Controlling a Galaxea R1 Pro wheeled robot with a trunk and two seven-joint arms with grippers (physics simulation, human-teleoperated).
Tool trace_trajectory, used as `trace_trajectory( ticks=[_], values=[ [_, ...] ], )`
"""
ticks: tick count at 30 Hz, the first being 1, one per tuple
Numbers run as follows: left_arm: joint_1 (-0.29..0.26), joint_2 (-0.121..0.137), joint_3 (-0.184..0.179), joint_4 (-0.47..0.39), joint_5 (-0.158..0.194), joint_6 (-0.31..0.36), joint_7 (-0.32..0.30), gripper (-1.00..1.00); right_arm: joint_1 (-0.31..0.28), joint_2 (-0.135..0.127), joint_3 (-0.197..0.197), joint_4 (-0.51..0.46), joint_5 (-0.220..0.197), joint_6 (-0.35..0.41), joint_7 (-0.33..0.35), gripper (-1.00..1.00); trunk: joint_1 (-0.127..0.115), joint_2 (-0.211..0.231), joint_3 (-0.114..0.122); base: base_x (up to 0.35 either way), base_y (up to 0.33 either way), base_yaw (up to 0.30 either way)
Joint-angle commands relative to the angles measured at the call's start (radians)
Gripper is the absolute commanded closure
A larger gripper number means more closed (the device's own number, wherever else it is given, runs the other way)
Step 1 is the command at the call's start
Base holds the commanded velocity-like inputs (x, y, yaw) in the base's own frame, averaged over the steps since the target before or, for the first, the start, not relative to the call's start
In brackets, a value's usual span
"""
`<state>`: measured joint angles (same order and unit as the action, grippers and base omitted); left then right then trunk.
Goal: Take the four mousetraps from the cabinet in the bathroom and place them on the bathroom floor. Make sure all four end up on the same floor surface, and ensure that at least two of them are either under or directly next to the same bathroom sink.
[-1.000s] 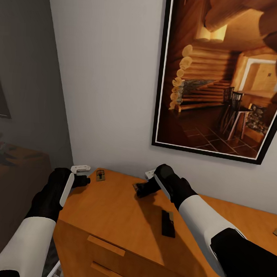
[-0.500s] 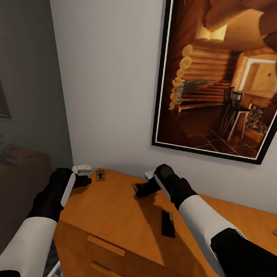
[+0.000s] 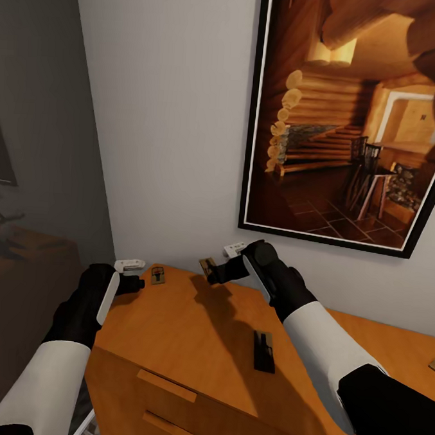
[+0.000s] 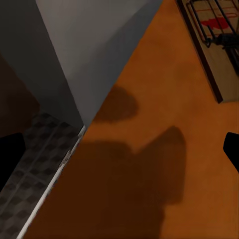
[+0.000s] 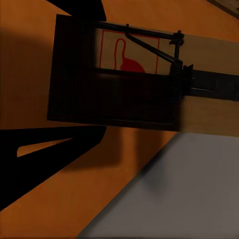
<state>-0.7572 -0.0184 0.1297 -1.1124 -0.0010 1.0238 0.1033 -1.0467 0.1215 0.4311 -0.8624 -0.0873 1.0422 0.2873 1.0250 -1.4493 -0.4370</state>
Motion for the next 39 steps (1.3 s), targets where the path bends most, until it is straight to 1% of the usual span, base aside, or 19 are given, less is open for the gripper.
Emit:
trace_trajectory(
  ticks=[1,13,24,26,30,33,39],
  values=[
    [-0.001,-0.001,0.002,-0.001,0.001,0.004,0.003,-1.0,-0.001,0.0,0.001,-0.001,-0.011,0.005,-0.006,1.0,0.0,-0.001,-0.001,0.0,0.0,0.0],
    [-0.001,-0.001,0.001,-0.001,0.002,0.004,0.003,-1.0,-0.001,0.0,0.0,-0.001,-0.011,0.005,-0.01,1.0,0.0,-0.001,-0.001,0.0,0.0,0.0],
    [-0.001,-0.007,0.001,0.0,0.003,0.004,0.003,-1.0,-0.001,0.0,0.001,0.008,-0.011,0.005,-0.02,1.0,0.0,-0.001,-0.001,0.0,0.0,0.0],
    [0.001,-0.019,0.002,0.012,0.004,0.001,0.003,-1.0,0.01,-0.012,0.007,-0.003,-0.015,0.005,-0.027,1.0,0.0,-0.001,-0.001,0.0,0.0,0.0],
    [0.002,-0.018,0.002,0.034,0.003,0.0,0.002,-1.0,0.032,-0.034,0.004,-0.026,-0.013,0.005,-0.028,1.0,0.0,-0.001,-0.001,0.0,0.0,0.0],
    [0.001,-0.016,0.002,0.039,0.001,0.0,0.002,-1.0,0.027,-0.052,0.001,-0.031,-0.001,0.005,-0.029,1.0,0.0,-0.001,-0.001,0.0,0.0,0.0],
    [0.0,-0.014,0.003,0.069,-0.006,-0.004,0.002,-1.0,0.039,-0.023,-0.001,0.002,0.007,0.005,-0.028,1.0,0.0,-0.001,-0.001,0.0,0.0,0.0]
  ],
)
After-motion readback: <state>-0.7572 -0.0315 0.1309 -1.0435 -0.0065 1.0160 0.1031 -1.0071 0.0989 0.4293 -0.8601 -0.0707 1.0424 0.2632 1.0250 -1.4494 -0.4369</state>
